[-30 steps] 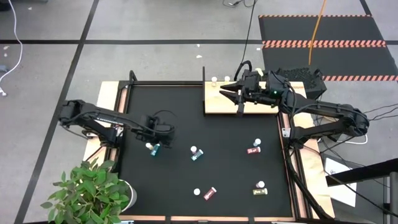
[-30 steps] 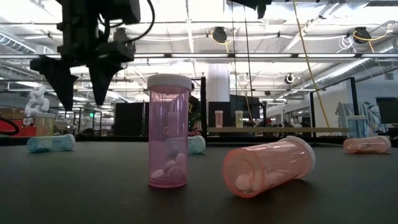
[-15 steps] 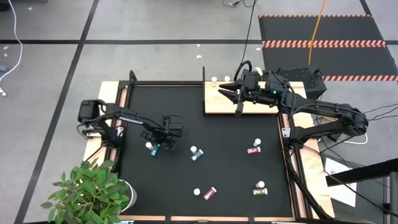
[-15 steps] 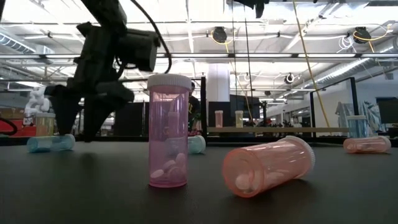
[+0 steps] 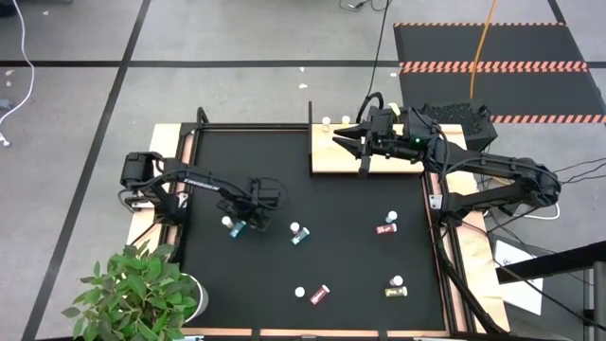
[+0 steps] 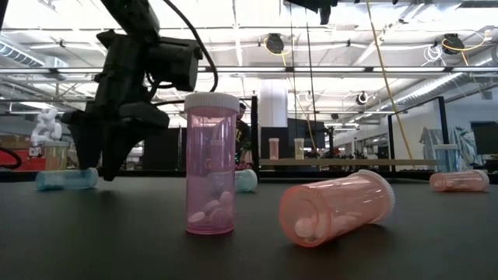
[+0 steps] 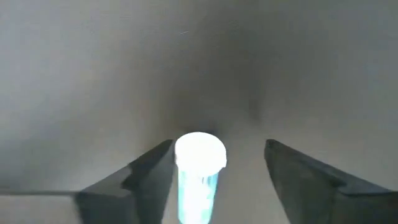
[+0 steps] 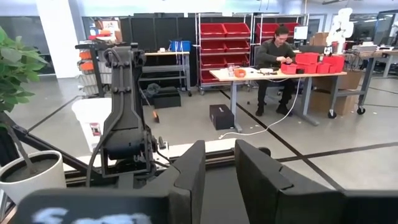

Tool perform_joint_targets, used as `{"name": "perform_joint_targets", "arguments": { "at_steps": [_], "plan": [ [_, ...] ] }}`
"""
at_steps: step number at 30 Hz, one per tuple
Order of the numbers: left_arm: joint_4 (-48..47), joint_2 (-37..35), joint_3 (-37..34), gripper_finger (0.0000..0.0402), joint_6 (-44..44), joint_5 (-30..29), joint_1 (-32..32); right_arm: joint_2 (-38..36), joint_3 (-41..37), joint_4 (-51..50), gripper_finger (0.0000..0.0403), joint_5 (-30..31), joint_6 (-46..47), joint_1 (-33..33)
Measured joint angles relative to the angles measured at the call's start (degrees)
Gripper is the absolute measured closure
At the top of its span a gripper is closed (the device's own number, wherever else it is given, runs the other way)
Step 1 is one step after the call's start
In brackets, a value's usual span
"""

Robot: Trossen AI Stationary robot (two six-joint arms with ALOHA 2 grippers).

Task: Pick and place medicine bottles onto shelf by color
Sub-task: Put the left blue pill bottle on the shelf

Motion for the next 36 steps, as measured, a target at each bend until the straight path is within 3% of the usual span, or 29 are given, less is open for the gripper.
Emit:
{"name": "perform_joint_targets", "arguments": {
  "at_steps": [4, 8, 12, 17, 24, 30, 36],
  "plan": [
    [1.01, 0.00, -0.05, 0.0204, 0.53, -0.60, -0.99, 0.00, 0.00, 0.02, 0.0323, 0.00, 0.00, 0.00],
    [2.66, 0.00, -0.06, 0.0218, 1.20, -1.36, -1.71, 0.00, 0.00, 0.02, 0.0323, 0.00, 0.02, 0.00],
    [3.65, 0.00, 0.60, 0.0204, 2.75, -1.46, -1.60, 0.00, 0.00, 0.04, 0.0323, 0.00, 0.00, 0.00],
    [2.71, 0.00, 3.76, 0.0157, 7.75, -1.30, -1.41, 0.00, 0.00, 0.66, 0.0323, 0.02, -0.35, 0.00],
    [-7.05, -0.05, 3.16, 0.0116, 12.90, 0.83, -4.21, 0.00, 0.00, 0.87, 0.0323, 0.04, 0.00, -0.02],
    [-5.25, -0.07, 1.04, 0.0126, 15.73, 1.20, -4.42, 0.00, 0.00, 0.16, 0.0323, 0.04, 0.85, -0.02],
    [0.29, -0.04, -0.30, 0.0168, 16.59, 1.67, -5.27, 0.00, 0.00, 0.15, 0.0323, 0.07, 1.09, -0.02]
  ]
}}
